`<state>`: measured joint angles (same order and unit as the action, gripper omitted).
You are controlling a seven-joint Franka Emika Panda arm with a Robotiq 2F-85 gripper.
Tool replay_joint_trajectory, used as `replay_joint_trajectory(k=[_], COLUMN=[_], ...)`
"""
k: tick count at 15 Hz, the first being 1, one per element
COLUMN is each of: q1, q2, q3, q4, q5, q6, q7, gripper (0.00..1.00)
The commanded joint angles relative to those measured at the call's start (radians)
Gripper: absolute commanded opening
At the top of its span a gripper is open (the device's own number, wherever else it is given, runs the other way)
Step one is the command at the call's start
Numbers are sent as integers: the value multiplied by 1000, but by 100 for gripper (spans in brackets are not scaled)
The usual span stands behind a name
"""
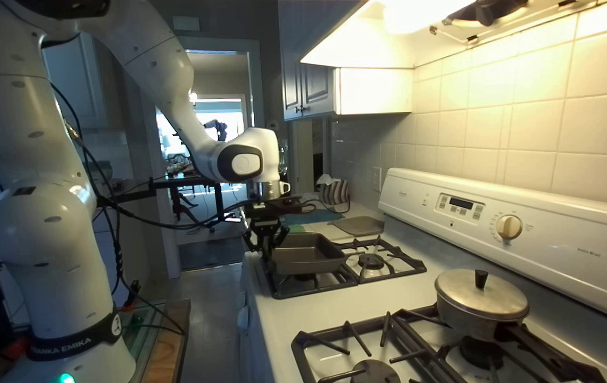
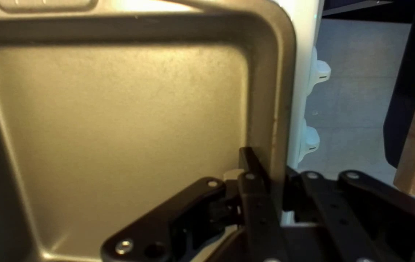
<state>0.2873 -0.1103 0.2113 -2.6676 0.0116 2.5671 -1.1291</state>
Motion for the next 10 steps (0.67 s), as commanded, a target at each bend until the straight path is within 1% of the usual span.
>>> replay_joint_trajectory(k=[1, 10], q1=[-4, -16], q2=[8, 28], q3=[-12, -11], q4=[3, -5], q5=[-5, -14], q6=[-18, 5], q7=[-19, 10], gripper=[2, 2])
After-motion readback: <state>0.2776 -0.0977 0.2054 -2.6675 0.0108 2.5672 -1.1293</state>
